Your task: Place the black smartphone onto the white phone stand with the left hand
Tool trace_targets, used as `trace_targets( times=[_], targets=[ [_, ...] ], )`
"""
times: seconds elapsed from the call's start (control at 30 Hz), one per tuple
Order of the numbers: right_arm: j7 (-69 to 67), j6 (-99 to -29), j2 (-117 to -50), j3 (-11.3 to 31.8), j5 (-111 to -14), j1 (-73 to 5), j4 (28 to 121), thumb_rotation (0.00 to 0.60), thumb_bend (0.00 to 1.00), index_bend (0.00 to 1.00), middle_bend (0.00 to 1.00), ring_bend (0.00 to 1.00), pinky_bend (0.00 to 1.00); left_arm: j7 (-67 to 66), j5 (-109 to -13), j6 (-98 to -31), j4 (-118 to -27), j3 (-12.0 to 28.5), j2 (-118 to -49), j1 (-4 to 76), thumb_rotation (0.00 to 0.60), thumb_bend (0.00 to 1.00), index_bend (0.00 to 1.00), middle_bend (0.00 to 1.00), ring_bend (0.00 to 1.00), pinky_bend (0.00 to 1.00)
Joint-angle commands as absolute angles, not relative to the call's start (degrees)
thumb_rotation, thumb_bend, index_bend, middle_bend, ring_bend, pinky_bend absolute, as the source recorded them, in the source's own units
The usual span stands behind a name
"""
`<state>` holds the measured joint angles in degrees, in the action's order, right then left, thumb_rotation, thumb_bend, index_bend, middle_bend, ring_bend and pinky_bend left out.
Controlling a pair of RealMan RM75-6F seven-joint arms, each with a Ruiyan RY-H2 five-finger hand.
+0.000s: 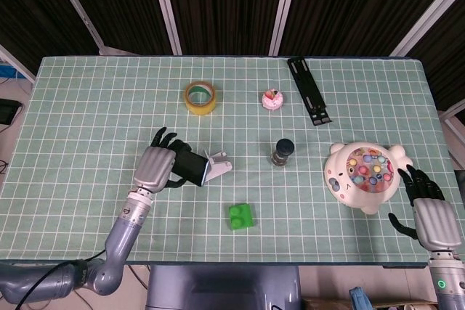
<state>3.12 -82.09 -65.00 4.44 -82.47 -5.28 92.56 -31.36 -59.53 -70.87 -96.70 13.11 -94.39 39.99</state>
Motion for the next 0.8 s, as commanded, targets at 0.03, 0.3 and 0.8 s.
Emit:
trace_targets(
  times=[0.03, 0.3, 0.8],
  targets=[
    [3.03, -82.09, -64.98, 4.44, -82.50, -5.28, 92.57, 0.600, 0.36, 0.06, 0.00, 0.00, 0.15, -29.03, -54.83, -72.75, -98.60, 16.75, -98.18, 39.66, 0.600, 0.21, 0.57, 0.61, 0.12, 0.00],
    [2.83, -82.07, -64.98, 4.43, -82.54, -5.30, 92.51, 0.600, 0.36, 0.06, 0.00, 0.00, 0.15, -25.63, -45.74, -74.19, -100.83, 22.15, -102.80, 39.47, 0.600, 0.21, 0.57, 0.61, 0.12, 0.00],
    [2.83, -82.05, -64.93, 4.42, -82.52, -5.31, 92.59, 0.600, 0.36, 0.06, 0.00, 0.00, 0.15, -15.78, -39.67, -71.38, -101.82, 26.90, -103.59, 38.03, 0.600, 0.21, 0.57, 0.61, 0.12, 0.00]
  ],
)
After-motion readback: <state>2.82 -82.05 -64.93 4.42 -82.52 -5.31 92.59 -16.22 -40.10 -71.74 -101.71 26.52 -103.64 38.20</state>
